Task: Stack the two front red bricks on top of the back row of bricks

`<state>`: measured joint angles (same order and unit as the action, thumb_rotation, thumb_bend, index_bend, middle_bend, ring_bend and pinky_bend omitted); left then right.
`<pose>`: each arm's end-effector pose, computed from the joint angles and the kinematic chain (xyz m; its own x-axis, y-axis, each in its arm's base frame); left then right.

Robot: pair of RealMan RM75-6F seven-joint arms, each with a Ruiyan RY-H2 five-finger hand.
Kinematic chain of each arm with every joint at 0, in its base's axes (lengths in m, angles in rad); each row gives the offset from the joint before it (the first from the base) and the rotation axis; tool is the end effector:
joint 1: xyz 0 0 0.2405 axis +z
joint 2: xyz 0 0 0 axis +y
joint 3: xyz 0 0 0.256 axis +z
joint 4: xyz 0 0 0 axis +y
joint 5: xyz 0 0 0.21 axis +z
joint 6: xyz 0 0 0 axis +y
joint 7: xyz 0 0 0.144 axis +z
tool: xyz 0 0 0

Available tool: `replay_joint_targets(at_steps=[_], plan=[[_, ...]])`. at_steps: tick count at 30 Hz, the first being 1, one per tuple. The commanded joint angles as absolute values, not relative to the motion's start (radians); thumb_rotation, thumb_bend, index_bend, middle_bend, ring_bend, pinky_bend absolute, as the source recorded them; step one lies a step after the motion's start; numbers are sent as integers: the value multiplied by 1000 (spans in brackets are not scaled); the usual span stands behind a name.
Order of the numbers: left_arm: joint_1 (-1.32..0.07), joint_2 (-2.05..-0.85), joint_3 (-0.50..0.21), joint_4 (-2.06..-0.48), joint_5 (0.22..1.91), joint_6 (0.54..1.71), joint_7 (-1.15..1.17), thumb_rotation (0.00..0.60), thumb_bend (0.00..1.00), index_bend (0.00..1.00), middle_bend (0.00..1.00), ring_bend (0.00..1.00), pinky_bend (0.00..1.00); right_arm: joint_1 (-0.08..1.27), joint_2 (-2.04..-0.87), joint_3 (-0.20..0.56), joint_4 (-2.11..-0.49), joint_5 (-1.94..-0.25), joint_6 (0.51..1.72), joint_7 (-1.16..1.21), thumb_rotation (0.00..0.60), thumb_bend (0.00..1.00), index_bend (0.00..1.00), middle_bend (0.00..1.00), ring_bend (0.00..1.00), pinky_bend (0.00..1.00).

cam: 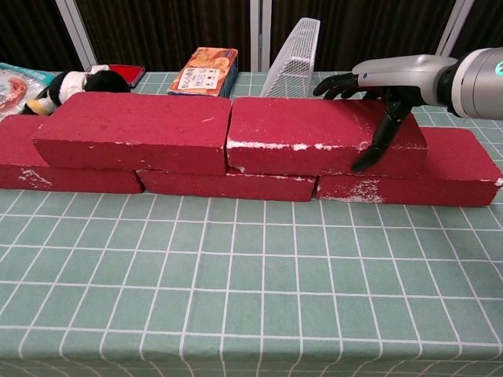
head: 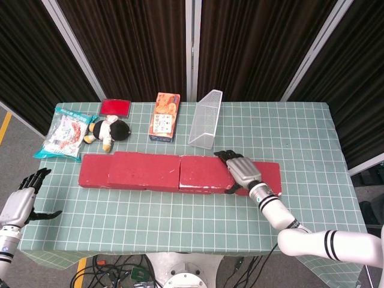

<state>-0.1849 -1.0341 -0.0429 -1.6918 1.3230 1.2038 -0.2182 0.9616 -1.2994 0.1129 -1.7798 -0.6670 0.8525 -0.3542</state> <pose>-0.3208 0.2040 0.1503 0.1473 0.2258 0.9630 0.9762 0.1237 -0.1783 -0.1153 -0.3440 0.0195 0.3560 -0.5010 0.7888 -0.9293 -0.2782 0.2427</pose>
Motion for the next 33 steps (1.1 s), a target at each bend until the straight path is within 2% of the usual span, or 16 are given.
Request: replay_joint_targets(at_steps=[1,9,16,23,33], plan=[[-184,-1034,-44,-1693,1322,1206,-218,600,20,0,0,0,0,954,-1298,116,-1779,-682,849,-340,600,0,0,8,0,67],[-182,-1036,-47,-1698,1323,1214,-214,600,19,0,0,0,0,936,-1289,127,-1782,-722,850,-304,600,0,0,0,0,3],[-183,-1031,-55,-1726,1342,1239,-194,600,19,0,0,0,0,898,-1251,138,-1825,-799,871,-252,600,0,0,0,0,0],[-200,-1077,-81,-1783,1397,1303,-120,600,19,0,0,0,0,834,-1165,151,-1910,-917,907,-177,600,0,0,0,0,0],[-308,-1208,-117,-1941,1381,1244,176,600,19,0,0,0,0,676,-1008,163,-1936,-1097,999,45,600,0,0,0,0,0]])
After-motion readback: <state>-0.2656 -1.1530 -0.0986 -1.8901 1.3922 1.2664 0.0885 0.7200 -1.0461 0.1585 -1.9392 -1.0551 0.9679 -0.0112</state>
